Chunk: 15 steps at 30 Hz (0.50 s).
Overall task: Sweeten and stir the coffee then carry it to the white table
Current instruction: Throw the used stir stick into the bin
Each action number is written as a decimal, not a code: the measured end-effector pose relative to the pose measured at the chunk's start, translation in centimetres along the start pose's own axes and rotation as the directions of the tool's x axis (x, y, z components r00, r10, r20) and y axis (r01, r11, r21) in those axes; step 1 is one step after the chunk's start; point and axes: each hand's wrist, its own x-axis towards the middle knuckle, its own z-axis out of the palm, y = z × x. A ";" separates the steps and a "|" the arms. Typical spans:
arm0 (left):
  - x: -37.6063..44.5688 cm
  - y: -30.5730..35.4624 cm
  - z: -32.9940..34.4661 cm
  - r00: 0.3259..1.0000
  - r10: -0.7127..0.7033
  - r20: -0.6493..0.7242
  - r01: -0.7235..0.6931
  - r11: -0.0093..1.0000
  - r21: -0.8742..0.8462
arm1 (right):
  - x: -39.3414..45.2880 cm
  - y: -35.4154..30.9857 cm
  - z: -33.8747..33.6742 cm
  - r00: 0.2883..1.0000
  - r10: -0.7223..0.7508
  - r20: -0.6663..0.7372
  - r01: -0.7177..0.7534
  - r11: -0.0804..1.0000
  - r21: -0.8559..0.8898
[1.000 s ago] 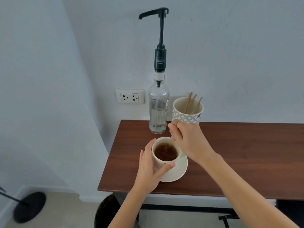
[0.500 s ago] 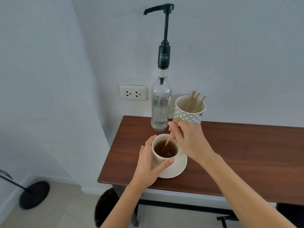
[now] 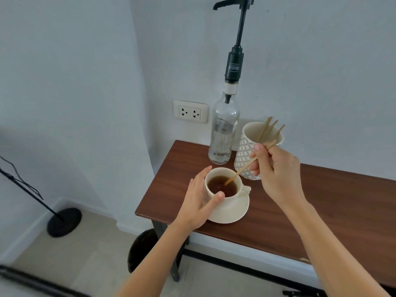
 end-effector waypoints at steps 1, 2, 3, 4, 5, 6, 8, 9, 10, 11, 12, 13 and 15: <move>0.0 -0.1 0.0 1.000 -0.003 -0.007 0.003 1.000 -0.002 | 0.1 -0.2 -0.1 1.000 0.011 -0.013 -0.011 1.000 0.006; -0.1 -0.1 -0.2 1.000 -0.013 -0.015 0.013 1.000 -0.008 | 0.2 -0.4 -0.2 0.999 0.022 -0.037 -0.022 1.000 0.014; -0.1 0.0 -0.4 0.999 -0.025 -0.023 0.024 1.000 -0.015 | 0.4 -0.7 -0.3 0.997 0.038 -0.066 -0.035 0.999 0.034; -0.2 0.1 -0.7 0.999 -0.033 -0.033 0.032 0.999 -0.020 | 0.5 -1.0 -0.5 0.994 0.061 -0.095 -0.055 0.996 0.063; -0.3 0.2 -1.1 0.998 -0.034 -0.046 0.033 0.999 -0.014 | 0.7 -1.4 -0.7 0.989 0.086 -0.121 -0.075 0.993 0.095; -0.3 0.1 -1.9 0.997 -0.025 -0.067 0.025 1.000 0.004 | 0.8 -1.9 -0.7 0.984 0.108 -0.144 -0.091 0.988 0.122; 0.0 -0.3 -4.5 0.990 0.010 -0.141 -0.002 0.998 0.057 | 0.9 -3.2 -0.1 0.974 0.144 -0.177 -0.111 0.977 0.185; 0.2 -0.8 -6.2 0.981 0.028 -0.190 -0.013 0.997 0.079 | 0.8 -4.0 0.4 0.969 0.154 -0.193 -0.112 0.970 0.215; 0.6 -1.6 -8.2 0.969 0.045 -0.242 -0.024 0.995 0.092 | 0.7 -4.9 1.2 0.965 0.164 -0.205 -0.114 0.965 0.235; 0.9 -2.6 -10.2 0.954 0.062 -0.292 -0.034 0.995 0.098 | 0.5 -5.9 2.3 0.960 0.178 -0.215 -0.120 0.959 0.257; 1.1 -3.9 -12.3 0.937 0.070 -0.341 -0.038 0.994 0.099 | 0.2 -6.9 3.6 0.955 0.197 -0.221 -0.131 0.951 0.282; 1.4 -5.5 -14.4 0.921 0.070 -0.382 -0.035 0.994 0.099 | -0.1 -8.0 5.3 0.949 0.221 -0.223 -0.146 0.939 0.312; 1.9 -9.4 -18.4 0.902 0.034 -0.430 0.009 0.995 0.097 | -1.1 -10.3 9.2 0.940 0.265 -0.215 -0.178 0.917 0.356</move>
